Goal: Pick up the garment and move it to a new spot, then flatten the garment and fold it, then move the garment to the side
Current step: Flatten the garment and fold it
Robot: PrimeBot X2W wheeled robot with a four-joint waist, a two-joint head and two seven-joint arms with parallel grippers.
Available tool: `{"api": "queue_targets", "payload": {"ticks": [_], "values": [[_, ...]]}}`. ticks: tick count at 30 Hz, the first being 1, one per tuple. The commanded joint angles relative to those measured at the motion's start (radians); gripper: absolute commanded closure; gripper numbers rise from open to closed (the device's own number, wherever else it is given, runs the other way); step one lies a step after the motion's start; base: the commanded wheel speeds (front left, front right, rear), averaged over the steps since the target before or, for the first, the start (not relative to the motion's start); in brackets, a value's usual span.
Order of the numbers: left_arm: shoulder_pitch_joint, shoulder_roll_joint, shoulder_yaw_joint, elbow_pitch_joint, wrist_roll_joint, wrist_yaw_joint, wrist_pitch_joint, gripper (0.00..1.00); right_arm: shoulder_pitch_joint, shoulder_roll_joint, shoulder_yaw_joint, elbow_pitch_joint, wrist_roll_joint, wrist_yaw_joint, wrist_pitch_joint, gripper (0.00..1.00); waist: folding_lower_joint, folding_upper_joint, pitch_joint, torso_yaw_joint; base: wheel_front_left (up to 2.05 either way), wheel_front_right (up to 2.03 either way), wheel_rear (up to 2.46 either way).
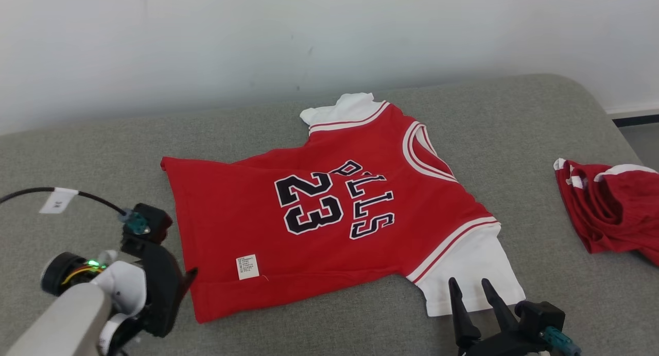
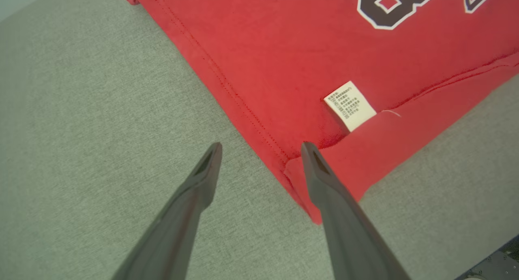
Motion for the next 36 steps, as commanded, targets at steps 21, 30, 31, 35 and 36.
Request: {"api": "queue_targets", "payload": {"ticks": [21,30,31,35,36], "values": [[0.086,0.143,-0.068,-0.127,-0.368,0.002,-0.027,0.0,-0.031,0.007,0.006,0.002,0.006,-0.003,-0.004,0.0,-0.0001,-0.0001,0.028,-0.007,0.0,0.0,0.0],[0.063,0.143,-0.11,-0.09,-0.421,0.002,-0.075,0.0,-0.049,0.007,0.008,-0.002,0.004,-0.003,-0.004,0.0,-0.0001,-0.0001,0.057,-0.017,0.0,0.0,0.0],[0.06,0.142,-0.115,-0.085,-0.427,0.002,-0.082,0.0,-0.051,0.007,0.008,-0.001,0.004,-0.003,-0.004,0.0,-0.0001,-0.0001,0.059,-0.019,0.0,0.0,0.0],[0.048,0.144,-0.136,-0.061,-0.437,0.002,-0.107,0.0,-0.053,0.007,0.006,0.002,0.003,-0.003,-0.004,0.0,-0.0001,-0.0001,0.065,-0.023,0.0,0.0,0.0],[0.042,0.145,-0.14,-0.058,-0.438,0.002,-0.115,0.0,-0.054,0.007,0.006,0.002,0.003,-0.003,-0.004,0.0,-0.0001,-0.0001,0.066,-0.023,0.0,0.0,0.0]]}}
